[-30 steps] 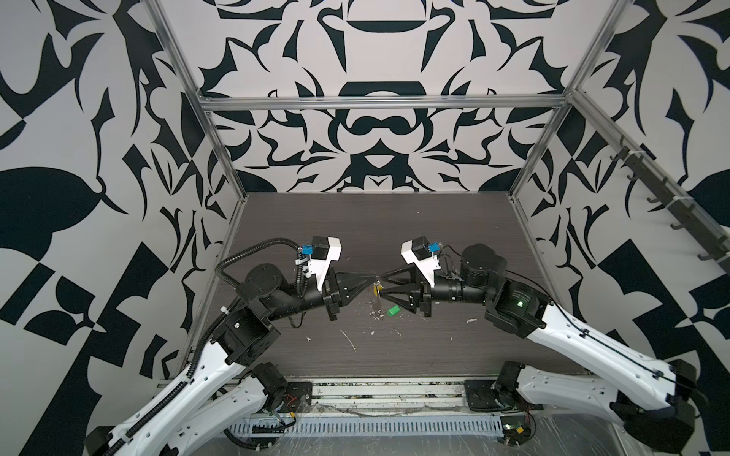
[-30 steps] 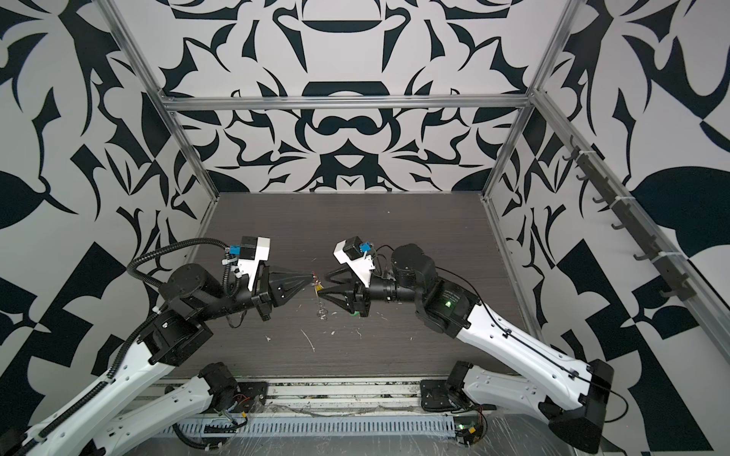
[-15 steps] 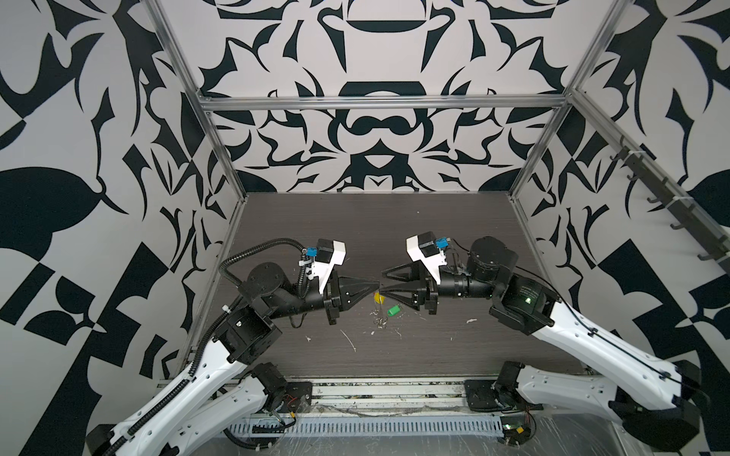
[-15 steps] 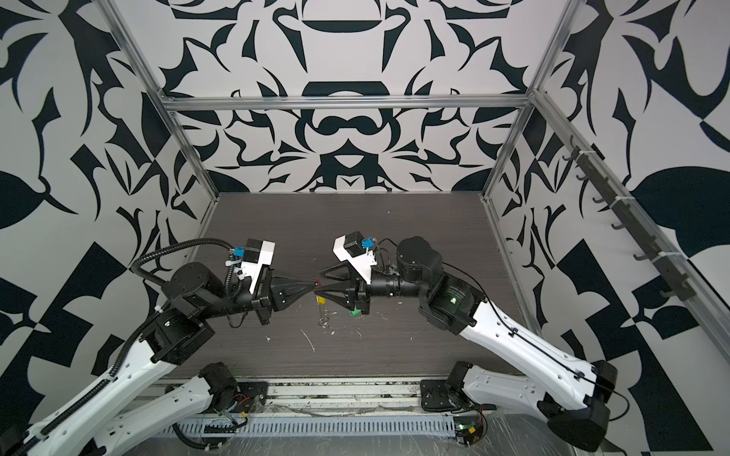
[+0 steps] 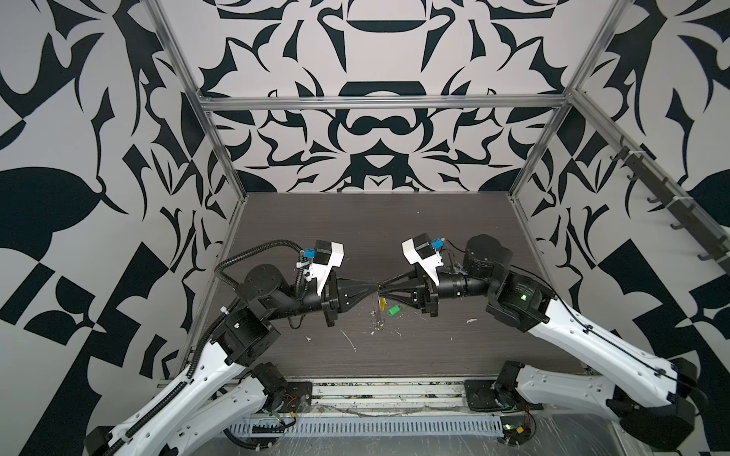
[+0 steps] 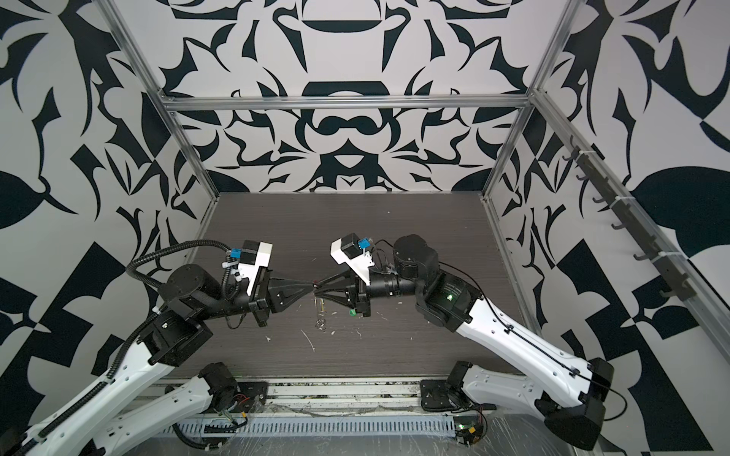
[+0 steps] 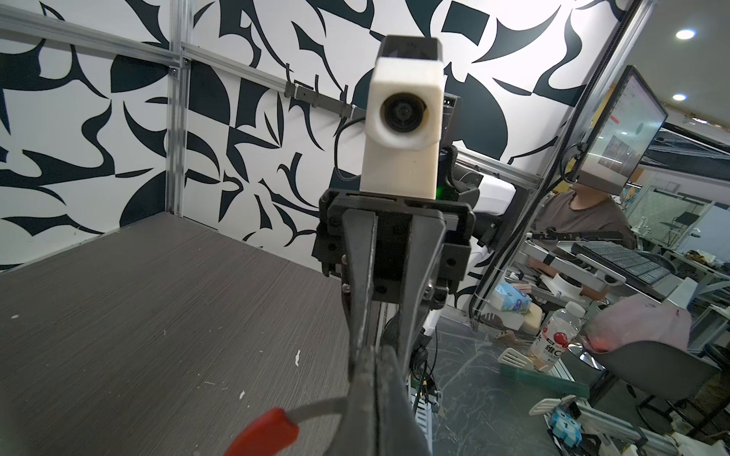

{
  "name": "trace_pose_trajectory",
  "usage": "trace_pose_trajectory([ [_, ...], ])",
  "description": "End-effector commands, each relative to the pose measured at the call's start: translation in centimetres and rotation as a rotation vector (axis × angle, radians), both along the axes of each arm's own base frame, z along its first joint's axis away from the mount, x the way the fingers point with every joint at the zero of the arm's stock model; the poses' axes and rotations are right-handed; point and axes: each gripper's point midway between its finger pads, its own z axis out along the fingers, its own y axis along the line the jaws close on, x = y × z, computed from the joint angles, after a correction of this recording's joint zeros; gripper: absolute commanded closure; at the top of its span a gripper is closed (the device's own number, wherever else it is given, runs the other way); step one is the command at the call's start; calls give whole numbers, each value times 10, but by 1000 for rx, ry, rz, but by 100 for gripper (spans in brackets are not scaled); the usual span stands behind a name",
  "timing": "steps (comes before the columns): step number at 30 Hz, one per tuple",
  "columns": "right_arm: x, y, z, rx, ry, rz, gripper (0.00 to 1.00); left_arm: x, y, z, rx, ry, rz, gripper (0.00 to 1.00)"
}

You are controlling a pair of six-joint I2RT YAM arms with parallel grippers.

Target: Remove the keys from the keyring

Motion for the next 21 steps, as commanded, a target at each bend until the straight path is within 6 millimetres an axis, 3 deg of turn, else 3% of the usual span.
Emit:
trace_pose_trajectory([
  [1,-7,-1,13,41,-11,37,84,-3,4,13,-39,-32,7,100],
  [13,-4,1,6,22,16,31,82,-2,5,15,-41,-33,14,100],
  [17,-4,1,4,19,24,30,91,-2,5,15,-40,-33,19,100],
  [21,-5,2,1,14,35,32,87,-2,6,14,-38,-33,21,100],
])
